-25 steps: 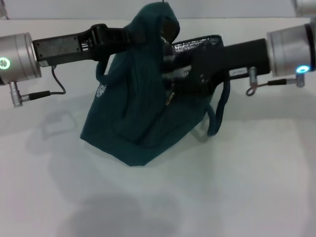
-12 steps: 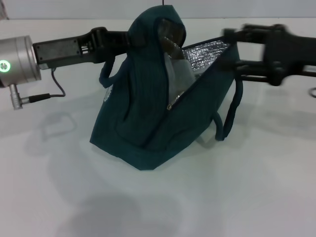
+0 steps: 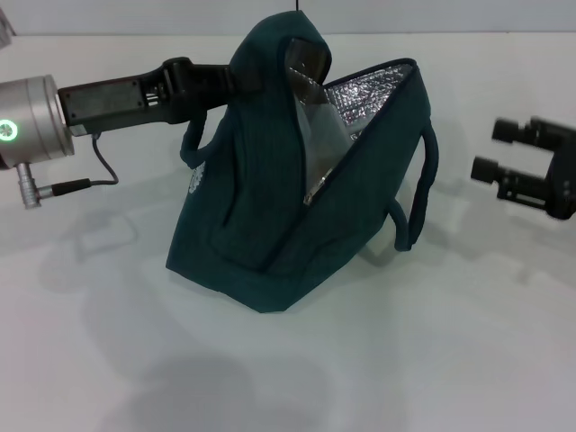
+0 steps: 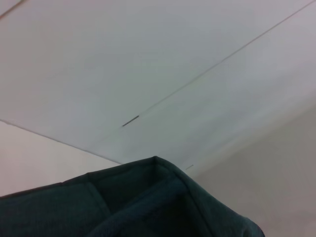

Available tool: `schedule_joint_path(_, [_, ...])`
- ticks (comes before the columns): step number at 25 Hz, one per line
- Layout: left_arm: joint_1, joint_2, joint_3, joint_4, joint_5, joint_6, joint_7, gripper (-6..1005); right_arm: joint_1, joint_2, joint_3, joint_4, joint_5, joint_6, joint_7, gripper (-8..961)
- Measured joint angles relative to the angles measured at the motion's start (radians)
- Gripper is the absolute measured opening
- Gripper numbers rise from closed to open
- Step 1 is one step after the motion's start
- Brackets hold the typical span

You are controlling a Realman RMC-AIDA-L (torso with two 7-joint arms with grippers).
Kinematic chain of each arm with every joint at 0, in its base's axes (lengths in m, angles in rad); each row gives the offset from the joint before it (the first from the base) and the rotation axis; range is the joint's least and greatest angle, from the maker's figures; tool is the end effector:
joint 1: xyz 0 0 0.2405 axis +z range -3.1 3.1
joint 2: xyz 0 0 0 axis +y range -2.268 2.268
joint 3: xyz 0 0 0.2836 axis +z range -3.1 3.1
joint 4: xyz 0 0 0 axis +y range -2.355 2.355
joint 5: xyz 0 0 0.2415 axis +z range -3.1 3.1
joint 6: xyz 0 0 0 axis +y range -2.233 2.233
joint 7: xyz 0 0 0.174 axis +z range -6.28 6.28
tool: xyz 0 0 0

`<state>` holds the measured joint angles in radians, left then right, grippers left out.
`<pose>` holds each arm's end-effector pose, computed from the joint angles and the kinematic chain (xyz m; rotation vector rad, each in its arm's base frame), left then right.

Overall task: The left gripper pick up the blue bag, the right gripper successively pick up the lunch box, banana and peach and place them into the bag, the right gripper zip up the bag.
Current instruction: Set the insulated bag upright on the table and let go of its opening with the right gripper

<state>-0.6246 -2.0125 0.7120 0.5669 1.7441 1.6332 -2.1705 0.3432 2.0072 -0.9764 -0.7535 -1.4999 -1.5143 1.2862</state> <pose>-0.2362 0.4093 -0.0043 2.3949 1.5682 1.1518 0.2914 0.3663 0.0084 -2.5257 0.4428 0.9098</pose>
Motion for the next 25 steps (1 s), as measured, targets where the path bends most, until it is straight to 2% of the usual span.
schedule_joint_path(2, [0.001, 0.000, 0.000, -0.003, 0.000, -0.003, 0.000, 43, 0.005, 0.000, -0.003, 0.039, -0.015, 0.054, -0.022, 659])
schedule_joint_path(8, [0.005, 0.000, 0.000, -0.004, 0.000, -0.011, 0.001, 43, 0.082, 0.011, -0.025, 0.192, -0.042, 0.219, -0.095, 659])
schedule_joint_path(13, [0.007, -0.004, 0.000, -0.004, 0.000, -0.013, 0.005, 43, 0.186, 0.015, -0.032, 0.296, -0.019, 0.301, -0.137, 658])
schedule_joint_path(18, [0.007, -0.006, 0.001, -0.014, 0.000, -0.013, 0.015, 43, 0.281, 0.020, -0.030, 0.348, -0.002, 0.408, -0.140, 658])
schedule_joint_path(23, [0.013, -0.008, 0.001, -0.016, -0.001, -0.009, 0.024, 43, 0.293, 0.021, -0.036, 0.358, 0.205, 0.540, -0.248, 659])
schedule_joint_path(24, [0.016, -0.008, 0.002, -0.016, -0.002, -0.007, 0.024, 43, 0.289, 0.021, -0.036, 0.364, 0.285, 0.546, -0.308, 659])
schedule_joint_path(25, [0.022, -0.008, 0.003, -0.016, -0.004, -0.002, 0.024, 43, 0.276, 0.021, -0.036, 0.382, 0.438, 0.520, -0.426, 659])
